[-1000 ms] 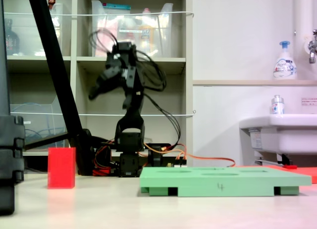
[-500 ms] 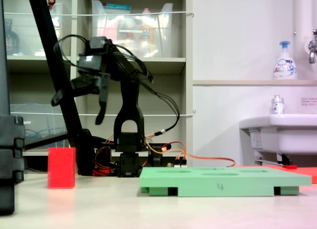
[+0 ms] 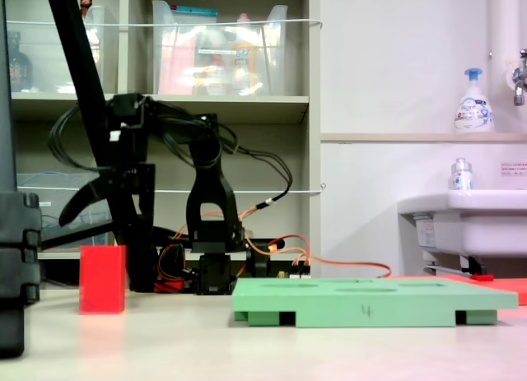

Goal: Put the square block into the corresponding hole

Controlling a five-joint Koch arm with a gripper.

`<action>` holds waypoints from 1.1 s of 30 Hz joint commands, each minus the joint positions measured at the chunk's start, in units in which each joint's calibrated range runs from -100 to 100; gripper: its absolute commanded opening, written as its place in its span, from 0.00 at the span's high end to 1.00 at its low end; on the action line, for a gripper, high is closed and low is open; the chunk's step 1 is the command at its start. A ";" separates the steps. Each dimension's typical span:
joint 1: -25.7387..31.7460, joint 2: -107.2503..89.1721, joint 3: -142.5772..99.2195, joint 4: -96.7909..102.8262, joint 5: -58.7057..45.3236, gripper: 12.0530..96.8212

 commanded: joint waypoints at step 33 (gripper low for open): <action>-0.05 16.40 2.94 4.01 -0.24 0.69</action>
